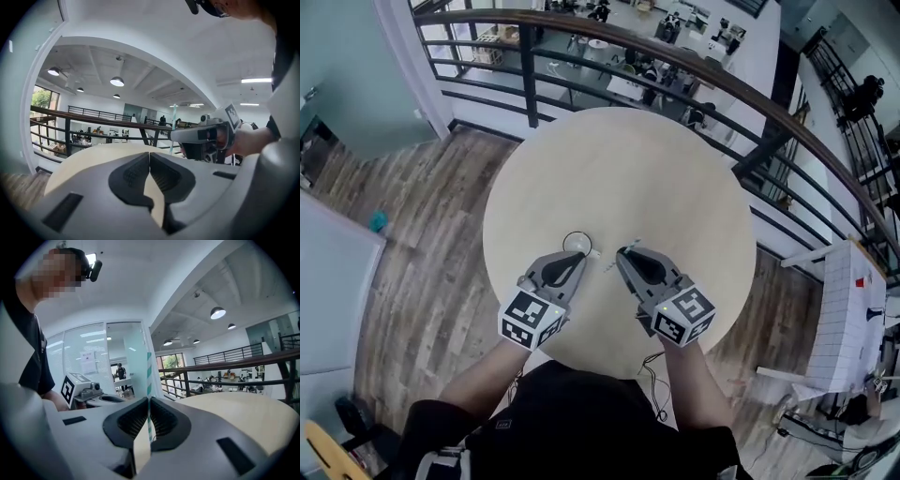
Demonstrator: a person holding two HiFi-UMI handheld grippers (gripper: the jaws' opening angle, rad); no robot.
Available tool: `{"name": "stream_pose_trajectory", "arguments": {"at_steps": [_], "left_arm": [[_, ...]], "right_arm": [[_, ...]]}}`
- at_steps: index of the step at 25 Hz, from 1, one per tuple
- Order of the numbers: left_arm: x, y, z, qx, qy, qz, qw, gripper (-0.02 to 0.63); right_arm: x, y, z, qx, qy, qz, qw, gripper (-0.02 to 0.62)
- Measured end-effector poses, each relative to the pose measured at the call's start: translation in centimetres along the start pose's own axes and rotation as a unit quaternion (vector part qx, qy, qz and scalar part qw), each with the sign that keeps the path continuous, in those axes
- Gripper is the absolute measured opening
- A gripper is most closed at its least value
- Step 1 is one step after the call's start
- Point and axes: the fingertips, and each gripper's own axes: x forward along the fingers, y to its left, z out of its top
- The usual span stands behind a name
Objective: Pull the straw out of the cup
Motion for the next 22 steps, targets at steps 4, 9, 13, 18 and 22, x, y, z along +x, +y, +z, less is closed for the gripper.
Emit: {"name": "stream_pose_trajectory", "arguments": {"at_steps": [4,9,13,18,22], "left_arm": [[-0.1,-2.5,1.2,0.014,-0.002,-0.024,0.9996,0.009],[0.0,-6.0,2.7,0.024,-0.009,-0.031,0.9992,0.009],[-1.0,-9.1,4.1,0.022,-0.024,-0.021,0.9992,0.009],[-1.7,-12.0,4.5,0.026,-0.026,-0.008,0.9993,0.009],[-2.0,-14.6,4.8,0.028,-0.027,-0.005,0.9992,0.009]], "right_arm": [[-3.9,0.8,0.9,0.021,-0.028,-0.025,0.999,0.031],[-10.4,1.0,2.0,0.029,-0.053,-0.047,0.997,0.031],[-16.5,1.1,3.0,0.03,-0.072,-0.06,0.995,0.031],[-21.2,1.5,4.3,0.024,-0.093,-0.064,0.993,0.031],[-24.4,1.4,5.0,0.02,-0.108,-0.066,0.992,0.031]]}}
